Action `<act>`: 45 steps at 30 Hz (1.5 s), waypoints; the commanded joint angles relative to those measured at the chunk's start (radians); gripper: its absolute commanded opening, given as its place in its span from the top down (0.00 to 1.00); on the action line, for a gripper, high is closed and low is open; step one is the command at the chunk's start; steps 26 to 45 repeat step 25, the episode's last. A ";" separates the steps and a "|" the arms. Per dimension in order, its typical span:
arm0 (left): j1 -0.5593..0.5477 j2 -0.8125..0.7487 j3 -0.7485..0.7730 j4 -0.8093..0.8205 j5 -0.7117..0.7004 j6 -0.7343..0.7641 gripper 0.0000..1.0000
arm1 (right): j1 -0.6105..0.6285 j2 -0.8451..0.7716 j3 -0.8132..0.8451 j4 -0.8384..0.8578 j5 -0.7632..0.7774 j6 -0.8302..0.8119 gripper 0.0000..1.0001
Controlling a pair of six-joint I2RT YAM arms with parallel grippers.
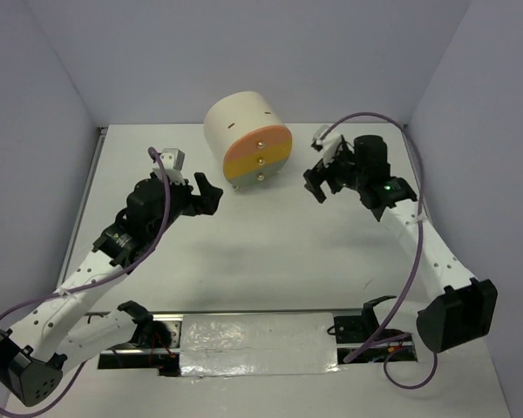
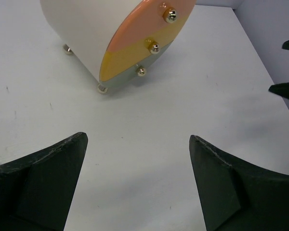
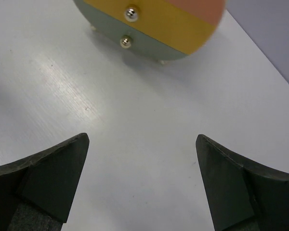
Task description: Organize the makeup
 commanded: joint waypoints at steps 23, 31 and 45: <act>0.011 -0.033 0.005 0.056 0.073 0.003 0.01 | -0.267 -0.553 -0.196 -0.010 0.312 0.497 0.00; 0.011 -0.042 0.002 0.044 0.069 0.002 0.01 | -0.263 -0.557 -0.205 -0.001 0.315 0.490 0.00; 0.011 -0.042 0.002 0.044 0.069 0.002 0.01 | -0.263 -0.557 -0.205 -0.001 0.315 0.490 0.00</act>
